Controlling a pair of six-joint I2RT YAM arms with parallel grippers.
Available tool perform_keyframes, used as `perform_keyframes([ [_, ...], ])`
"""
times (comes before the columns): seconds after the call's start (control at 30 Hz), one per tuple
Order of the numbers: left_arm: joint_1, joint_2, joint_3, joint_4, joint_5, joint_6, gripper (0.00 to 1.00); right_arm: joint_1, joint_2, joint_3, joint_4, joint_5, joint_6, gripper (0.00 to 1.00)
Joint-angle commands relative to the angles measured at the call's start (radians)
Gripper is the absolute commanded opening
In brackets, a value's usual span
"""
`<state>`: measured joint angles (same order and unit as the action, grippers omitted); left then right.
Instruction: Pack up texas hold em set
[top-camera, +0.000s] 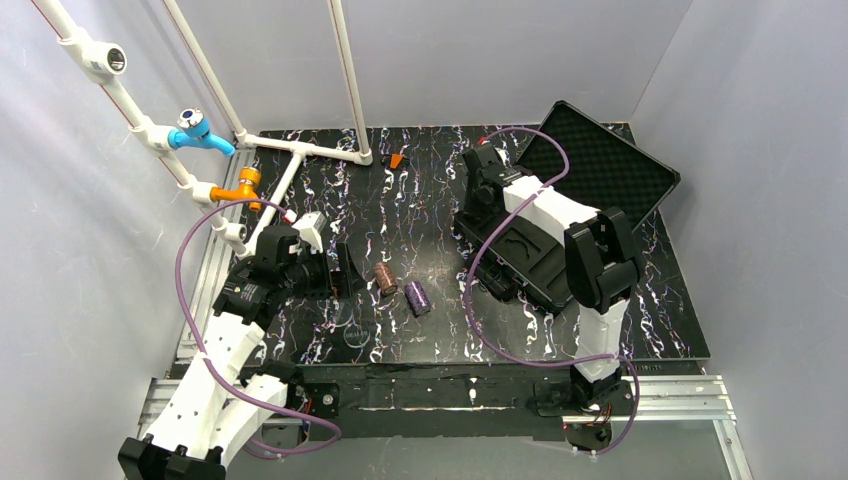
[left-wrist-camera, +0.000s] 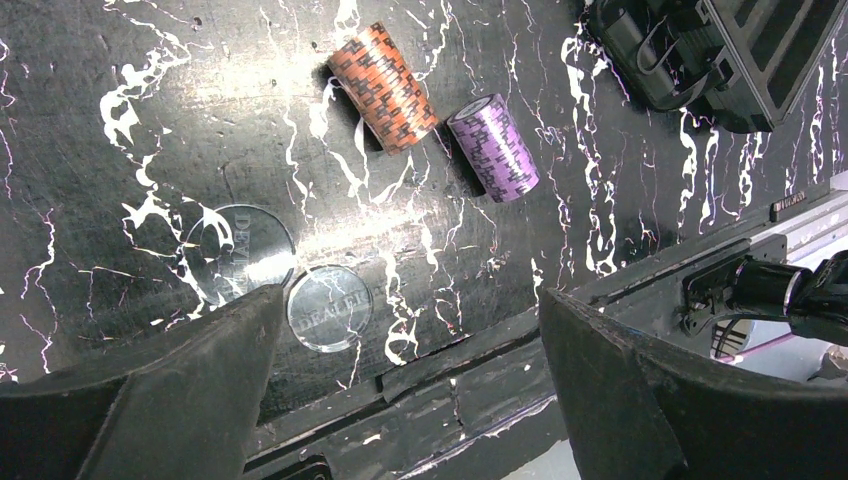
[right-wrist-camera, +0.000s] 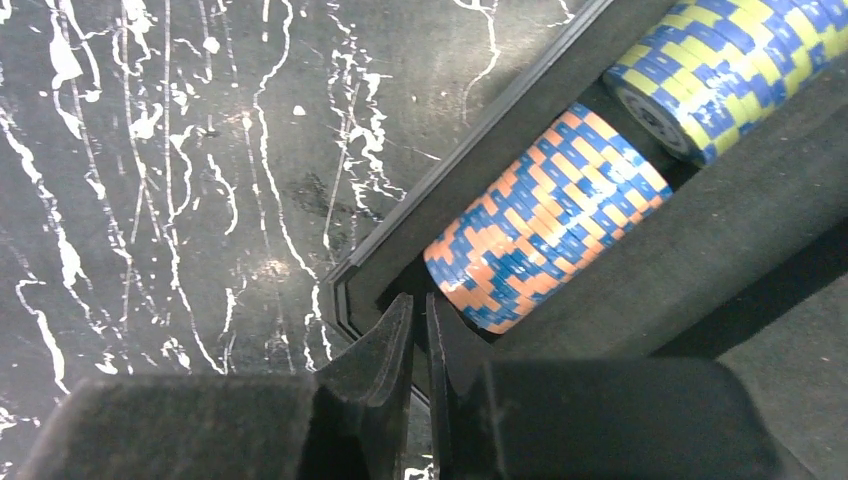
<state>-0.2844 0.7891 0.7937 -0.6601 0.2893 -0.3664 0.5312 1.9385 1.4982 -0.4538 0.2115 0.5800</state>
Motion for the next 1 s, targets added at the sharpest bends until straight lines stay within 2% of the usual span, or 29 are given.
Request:
perform_keyframes([
  [0.0,0.000,-0.007,0.001,-0.019,-0.012,0.009,0.99,-0.002,0.010,0.054,-0.015,0.074,-0.051,0.17],
  [0.27,-0.001,-0.004,0.001,-0.019,-0.013,0.009,0.99,-0.016,0.047,0.099,-0.039,0.198,-0.114,0.15],
  [0.73,0.000,-0.011,0.001,-0.022,-0.026,0.006,0.99,-0.036,0.078,0.112,-0.073,0.301,-0.183,0.15],
  [0.97,-0.001,-0.010,0.001,-0.023,-0.027,0.006,0.99,-0.037,0.038,0.132,-0.042,0.237,-0.270,0.17],
])
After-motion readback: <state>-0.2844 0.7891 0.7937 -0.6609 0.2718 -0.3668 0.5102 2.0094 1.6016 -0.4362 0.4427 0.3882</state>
